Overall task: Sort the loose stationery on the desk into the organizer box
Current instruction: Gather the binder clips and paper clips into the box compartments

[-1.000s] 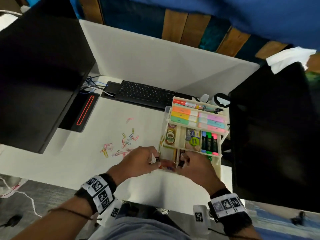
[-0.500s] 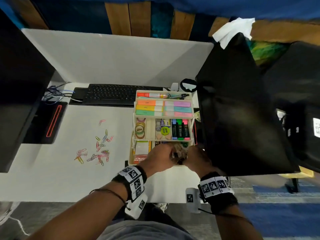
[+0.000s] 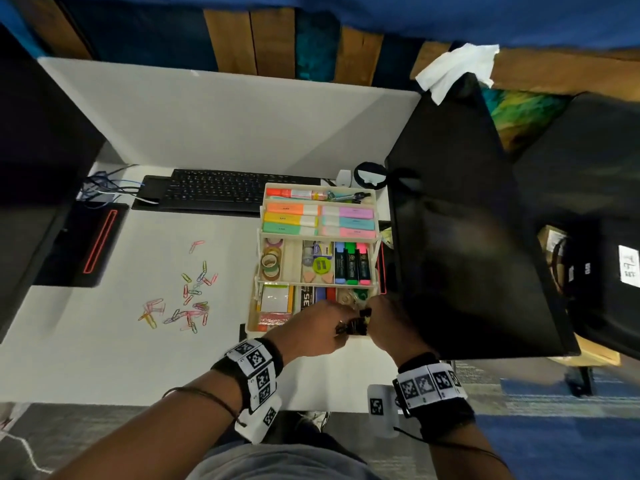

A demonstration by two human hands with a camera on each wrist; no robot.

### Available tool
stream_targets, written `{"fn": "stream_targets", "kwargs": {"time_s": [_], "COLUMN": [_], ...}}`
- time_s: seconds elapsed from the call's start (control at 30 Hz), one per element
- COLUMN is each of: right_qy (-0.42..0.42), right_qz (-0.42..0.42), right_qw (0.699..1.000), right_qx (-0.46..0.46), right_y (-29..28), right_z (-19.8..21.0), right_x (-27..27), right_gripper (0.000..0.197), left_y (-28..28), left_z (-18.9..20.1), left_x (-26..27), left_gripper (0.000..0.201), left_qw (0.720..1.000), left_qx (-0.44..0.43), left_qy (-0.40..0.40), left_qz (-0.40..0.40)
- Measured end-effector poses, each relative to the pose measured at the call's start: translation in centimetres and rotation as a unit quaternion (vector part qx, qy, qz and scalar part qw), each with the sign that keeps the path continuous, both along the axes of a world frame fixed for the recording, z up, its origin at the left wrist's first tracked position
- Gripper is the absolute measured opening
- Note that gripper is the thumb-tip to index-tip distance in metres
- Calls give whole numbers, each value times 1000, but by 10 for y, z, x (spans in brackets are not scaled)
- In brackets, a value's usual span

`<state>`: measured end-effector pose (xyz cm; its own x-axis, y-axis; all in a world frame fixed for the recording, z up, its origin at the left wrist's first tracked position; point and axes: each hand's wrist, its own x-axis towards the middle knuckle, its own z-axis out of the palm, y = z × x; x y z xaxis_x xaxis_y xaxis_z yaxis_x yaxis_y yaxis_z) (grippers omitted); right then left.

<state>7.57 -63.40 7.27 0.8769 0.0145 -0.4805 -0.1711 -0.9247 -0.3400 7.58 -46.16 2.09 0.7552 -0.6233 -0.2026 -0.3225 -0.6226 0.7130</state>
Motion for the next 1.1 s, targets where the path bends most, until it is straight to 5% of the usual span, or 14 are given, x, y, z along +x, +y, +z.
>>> {"fn": "stream_targets", "kwargs": {"time_s": [0.2, 0.27, 0.37, 0.53, 0.67, 0.83, 0.97, 1.1], "right_qy": [32, 0, -63, -140, -111, -80, -67, -65], "right_qz": [64, 89, 144, 336, 480, 521, 521, 519], "right_qw": [996, 994, 987, 931, 866, 817, 808, 816], "right_qx": [-52, -67, -23, 22, -84, -235, -267, -247], "right_y": [4, 13, 53, 153, 214, 252, 261, 263], "right_z": [-2, -2, 7, 2, -32, -58, -72, -78], "right_x": [5, 10, 12, -1, -6, -7, -4, 2], "right_gripper": [14, 28, 17, 11, 27, 37, 34, 35], "left_y": [73, 111, 174, 262, 302, 334, 357, 367], "left_z": [4, 5, -5, -37, -56, -70, -73, -79], "left_x": [-11, -19, -30, -42, -52, -62, -62, -64], "left_gripper": [29, 23, 26, 38, 39, 38, 63, 101], "left_qw": [994, 985, 971, 952, 949, 944, 930, 939], "left_qx": [-67, -96, -81, -33, -18, 58, 104, 173], "left_qy": [12, 0, -11, 4, 8, -31, -6, 39], "left_qz": [90, 141, 226, 306, 314, 324, 353, 293]}}
